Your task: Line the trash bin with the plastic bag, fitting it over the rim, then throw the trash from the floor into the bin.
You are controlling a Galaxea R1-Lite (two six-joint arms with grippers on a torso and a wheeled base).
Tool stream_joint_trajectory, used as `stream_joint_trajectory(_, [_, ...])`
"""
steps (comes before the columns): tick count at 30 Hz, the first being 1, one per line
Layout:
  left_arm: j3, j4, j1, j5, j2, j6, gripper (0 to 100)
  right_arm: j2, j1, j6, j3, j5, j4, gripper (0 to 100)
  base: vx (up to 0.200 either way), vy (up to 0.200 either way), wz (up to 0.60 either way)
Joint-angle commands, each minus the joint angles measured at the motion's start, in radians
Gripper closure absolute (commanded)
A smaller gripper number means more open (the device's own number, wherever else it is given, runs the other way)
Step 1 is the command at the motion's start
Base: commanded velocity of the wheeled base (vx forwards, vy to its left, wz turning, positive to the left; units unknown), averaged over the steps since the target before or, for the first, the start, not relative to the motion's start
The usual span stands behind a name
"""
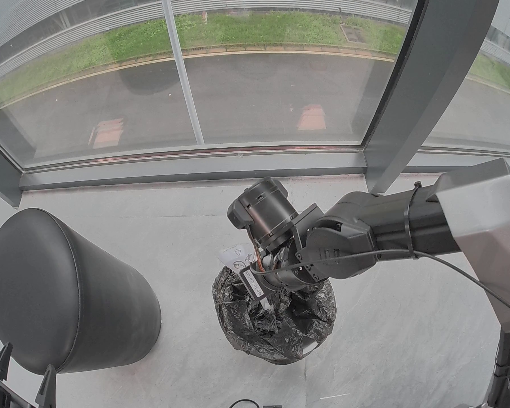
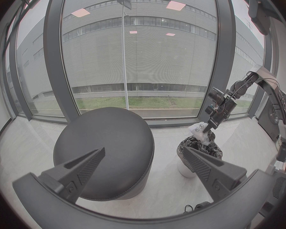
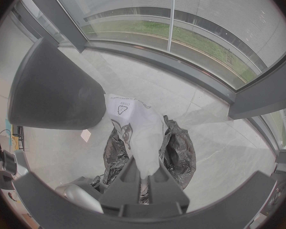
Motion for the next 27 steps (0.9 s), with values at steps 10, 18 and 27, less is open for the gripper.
stream_joint_trajectory(10, [0.016, 0.0, 0.0, 0.0, -0.016, 0.001, 0, 0.036, 0.004, 0.002, 0.238, -0.026, -0.262, 100, 0.0, 0.0, 0.0])
stream_joint_trajectory(18, [0.016, 0.0, 0.0, 0.0, -0.016, -0.001, 0, 0.07, -0.006, -0.004, 0.243, -0.026, -0.277, 100, 0.0, 0.0, 0.0])
stream_joint_trajectory(27, [0.016, 0.0, 0.0, 0.0, -0.016, -0.001, 0, 0.082, -0.009, -0.004, 0.249, -0.029, -0.279, 100, 0.0, 0.0, 0.0])
